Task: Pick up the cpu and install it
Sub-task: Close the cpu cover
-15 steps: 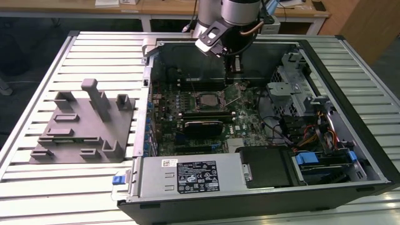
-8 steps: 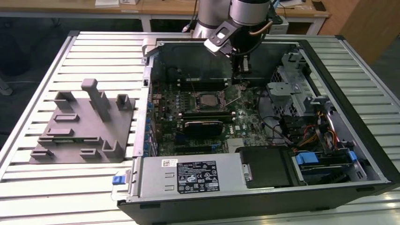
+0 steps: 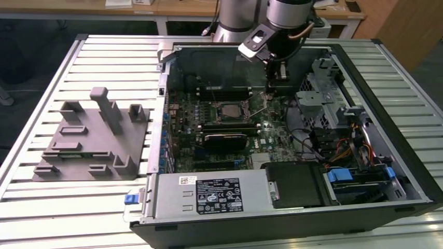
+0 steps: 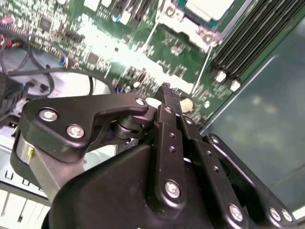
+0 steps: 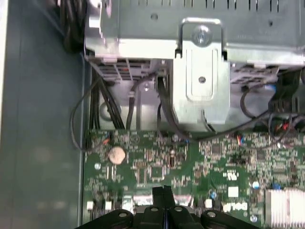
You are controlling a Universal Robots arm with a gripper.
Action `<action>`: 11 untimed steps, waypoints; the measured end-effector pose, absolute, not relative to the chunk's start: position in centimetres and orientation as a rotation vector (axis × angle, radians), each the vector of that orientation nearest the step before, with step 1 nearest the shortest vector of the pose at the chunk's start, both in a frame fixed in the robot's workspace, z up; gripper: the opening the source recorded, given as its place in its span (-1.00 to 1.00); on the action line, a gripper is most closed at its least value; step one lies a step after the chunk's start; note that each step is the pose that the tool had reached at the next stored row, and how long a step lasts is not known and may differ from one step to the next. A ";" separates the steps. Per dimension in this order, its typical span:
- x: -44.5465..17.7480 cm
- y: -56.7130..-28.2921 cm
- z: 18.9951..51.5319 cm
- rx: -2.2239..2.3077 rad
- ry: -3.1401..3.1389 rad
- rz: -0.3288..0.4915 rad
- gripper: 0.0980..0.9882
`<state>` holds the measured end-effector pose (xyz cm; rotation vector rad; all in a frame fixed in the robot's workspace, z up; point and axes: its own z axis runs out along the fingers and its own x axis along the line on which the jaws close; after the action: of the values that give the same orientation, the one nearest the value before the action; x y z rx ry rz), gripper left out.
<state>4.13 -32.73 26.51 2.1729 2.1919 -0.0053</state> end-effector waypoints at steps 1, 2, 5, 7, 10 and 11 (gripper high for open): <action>4.4 -32.7 26.5 2.173 2.192 -0.005 -0.98; 4.6 -32.7 26.5 2.173 2.192 -0.006 -0.98; 5.0 -32.7 26.3 2.173 2.192 -0.006 -0.98; 5.1 -32.7 26.0 2.173 2.192 -0.006 -0.98; 5.2 -32.7 25.4 2.173 2.192 -0.006 -0.98; 5.2 -32.7 25.2 2.173 2.192 -0.006 -0.98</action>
<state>5.23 -32.73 25.24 2.1733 2.1923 -0.0064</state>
